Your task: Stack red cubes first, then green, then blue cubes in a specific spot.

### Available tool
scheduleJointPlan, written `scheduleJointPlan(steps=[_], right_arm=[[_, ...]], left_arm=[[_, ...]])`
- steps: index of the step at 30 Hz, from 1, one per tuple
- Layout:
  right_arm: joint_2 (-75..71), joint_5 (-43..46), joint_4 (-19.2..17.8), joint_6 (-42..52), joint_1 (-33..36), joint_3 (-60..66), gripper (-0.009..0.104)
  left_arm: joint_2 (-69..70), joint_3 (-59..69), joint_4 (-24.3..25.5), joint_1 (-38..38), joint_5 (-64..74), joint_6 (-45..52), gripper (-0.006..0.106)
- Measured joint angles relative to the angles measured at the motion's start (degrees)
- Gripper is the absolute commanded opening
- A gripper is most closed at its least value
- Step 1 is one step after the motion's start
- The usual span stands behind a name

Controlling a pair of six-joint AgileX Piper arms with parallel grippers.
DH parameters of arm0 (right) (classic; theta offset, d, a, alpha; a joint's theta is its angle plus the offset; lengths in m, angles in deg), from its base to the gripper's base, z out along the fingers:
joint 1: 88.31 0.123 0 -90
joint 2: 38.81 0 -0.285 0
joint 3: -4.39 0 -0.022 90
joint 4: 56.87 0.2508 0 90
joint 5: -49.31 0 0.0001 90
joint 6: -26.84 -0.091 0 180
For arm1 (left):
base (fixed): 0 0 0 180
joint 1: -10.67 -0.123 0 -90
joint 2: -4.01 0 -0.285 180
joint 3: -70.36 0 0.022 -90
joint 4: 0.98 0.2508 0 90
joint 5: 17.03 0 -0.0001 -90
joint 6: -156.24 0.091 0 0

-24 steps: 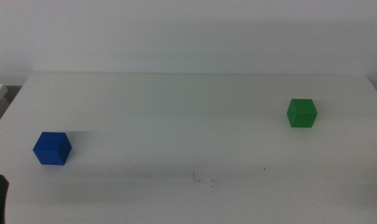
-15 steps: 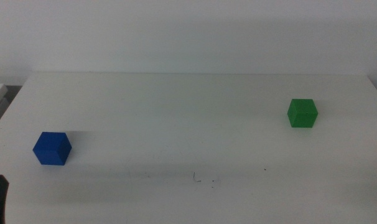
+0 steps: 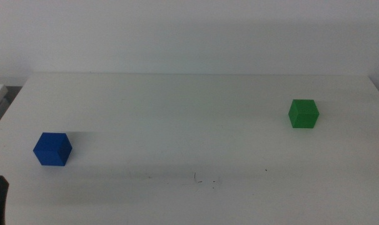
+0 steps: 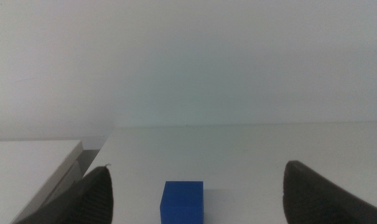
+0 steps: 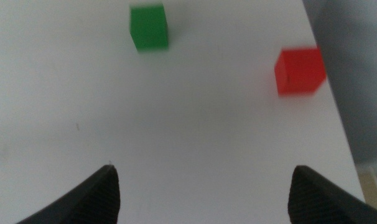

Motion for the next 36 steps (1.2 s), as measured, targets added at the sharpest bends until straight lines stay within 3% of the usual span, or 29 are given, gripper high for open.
scheduleJointPlan(steps=[10,16,22,31,36], right_arm=[[18.1,-10.9,-0.2,1.7,-0.8,-7.1,0.087],[31.3,-10.1,1.7,7.9,-12.4,-14.1,0.076],[41.6,-2.2,4.5,17.2,-22.2,-14.4,0.073],[55.3,11.1,4.2,22.5,-22.8,-14.4,0.073],[58.9,15.8,1.3,22.8,-22.8,-14.4,0.073]], left_arm=[[0.0,0.0,0.0,0.0,0.0,0.0,0.094],[0.0,0.0,0.0,0.0,0.0,0.0,0.094],[0.0,0.0,0.0,0.0,0.0,0.0,0.094],[0.0,0.0,0.0,0.0,0.0,0.0,0.094],[0.0,0.0,0.0,0.0,0.0,0.0,0.094]])
